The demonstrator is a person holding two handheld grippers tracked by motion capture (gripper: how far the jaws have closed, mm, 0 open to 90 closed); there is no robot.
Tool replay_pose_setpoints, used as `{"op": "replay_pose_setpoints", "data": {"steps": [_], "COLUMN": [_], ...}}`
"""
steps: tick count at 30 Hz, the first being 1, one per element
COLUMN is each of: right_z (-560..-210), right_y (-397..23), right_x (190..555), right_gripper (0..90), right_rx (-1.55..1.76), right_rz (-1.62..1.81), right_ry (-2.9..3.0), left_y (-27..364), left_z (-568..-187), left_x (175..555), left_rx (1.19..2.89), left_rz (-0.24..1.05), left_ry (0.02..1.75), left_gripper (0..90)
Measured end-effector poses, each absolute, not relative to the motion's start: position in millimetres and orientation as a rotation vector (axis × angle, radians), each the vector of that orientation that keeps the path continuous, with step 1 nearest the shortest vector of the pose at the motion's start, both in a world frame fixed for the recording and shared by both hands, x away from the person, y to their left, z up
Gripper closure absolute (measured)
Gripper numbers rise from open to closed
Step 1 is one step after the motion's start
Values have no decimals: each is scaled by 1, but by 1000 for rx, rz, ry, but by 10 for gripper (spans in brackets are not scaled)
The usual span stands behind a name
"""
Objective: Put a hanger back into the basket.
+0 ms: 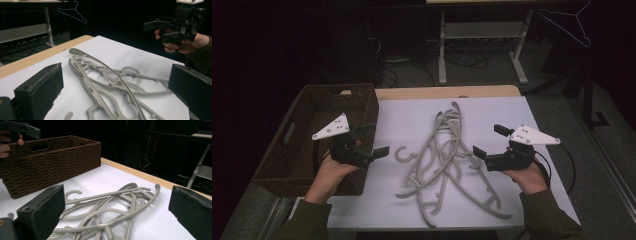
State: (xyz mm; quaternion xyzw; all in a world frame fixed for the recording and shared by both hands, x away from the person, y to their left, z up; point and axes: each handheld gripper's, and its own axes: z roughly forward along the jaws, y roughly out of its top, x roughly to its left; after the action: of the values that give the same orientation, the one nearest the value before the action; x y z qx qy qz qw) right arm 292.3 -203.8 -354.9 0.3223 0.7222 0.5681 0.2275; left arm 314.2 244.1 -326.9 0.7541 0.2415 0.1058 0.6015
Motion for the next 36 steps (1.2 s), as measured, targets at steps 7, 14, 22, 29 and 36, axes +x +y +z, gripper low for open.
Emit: {"op": "replay_pose_setpoints", "data": {"steps": [7,14,22,29,36], "right_z": [-356,-358,-364,-371,-374], "right_y": [-204,-201,-192,-183,-179], "right_x": [293,299,315,336,339], "right_gripper": [4,27,136,222,215], "right_rx": [901,927,949,1005,1007], "right_rz": [1545,1483,1407,1342,1309], "right_ry": [2006,2059,2173,2236,2239], "left_y": [237,219,200,188,168], "left_z": [-327,-330,-350,-373,-397], "left_x": [312,306,306,310,324], "left_rx": [1768,1808,1882,1954,2079], "left_rz": [232,231,166,166,207], "left_ry": [570,562,578,609,666], "left_gripper": [0,26,153,347,398]}}
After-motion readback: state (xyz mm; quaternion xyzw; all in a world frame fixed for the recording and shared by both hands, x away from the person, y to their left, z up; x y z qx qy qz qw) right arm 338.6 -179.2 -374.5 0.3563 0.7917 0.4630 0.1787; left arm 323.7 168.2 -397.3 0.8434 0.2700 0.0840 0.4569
